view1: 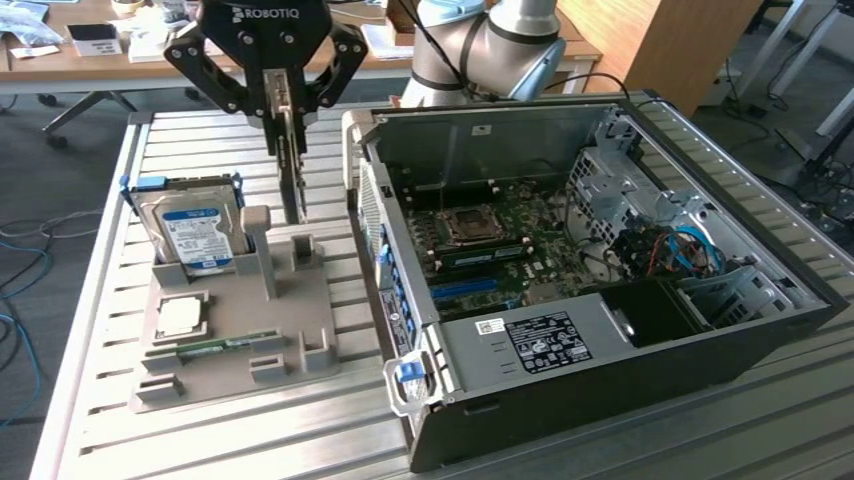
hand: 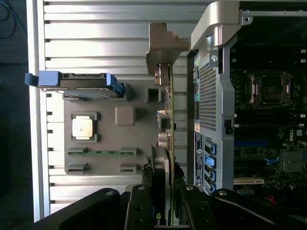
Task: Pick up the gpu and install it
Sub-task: 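Pick up the gpu and move the gpu toward the slot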
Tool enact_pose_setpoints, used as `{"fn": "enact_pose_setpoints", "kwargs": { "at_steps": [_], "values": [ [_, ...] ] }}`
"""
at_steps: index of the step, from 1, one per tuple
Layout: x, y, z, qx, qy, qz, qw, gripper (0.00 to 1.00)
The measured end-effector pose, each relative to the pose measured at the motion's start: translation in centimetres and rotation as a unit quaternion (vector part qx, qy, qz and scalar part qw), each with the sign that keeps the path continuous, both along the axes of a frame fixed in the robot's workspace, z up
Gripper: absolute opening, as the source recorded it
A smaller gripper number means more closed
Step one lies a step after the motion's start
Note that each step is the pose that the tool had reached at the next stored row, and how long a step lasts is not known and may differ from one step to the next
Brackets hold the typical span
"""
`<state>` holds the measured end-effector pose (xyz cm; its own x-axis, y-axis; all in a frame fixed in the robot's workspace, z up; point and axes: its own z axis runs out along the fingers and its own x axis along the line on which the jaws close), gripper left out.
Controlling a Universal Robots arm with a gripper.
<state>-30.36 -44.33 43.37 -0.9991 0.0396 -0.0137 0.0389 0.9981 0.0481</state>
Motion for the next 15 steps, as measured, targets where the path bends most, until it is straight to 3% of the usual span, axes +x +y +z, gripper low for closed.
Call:
{"fn": "enact_pose_setpoints", "kwargs": {
  "at_steps": [6, 15],
  "values": [
    [0.27, 0.00, 0.00, 0.0000, 0.0065, 0.000, 1.0000, 0.27],
    [0.39, 0.00, 0.00, 0.0000, 0.0069, 0.000, 1.0000, 0.27]
  ]
}}
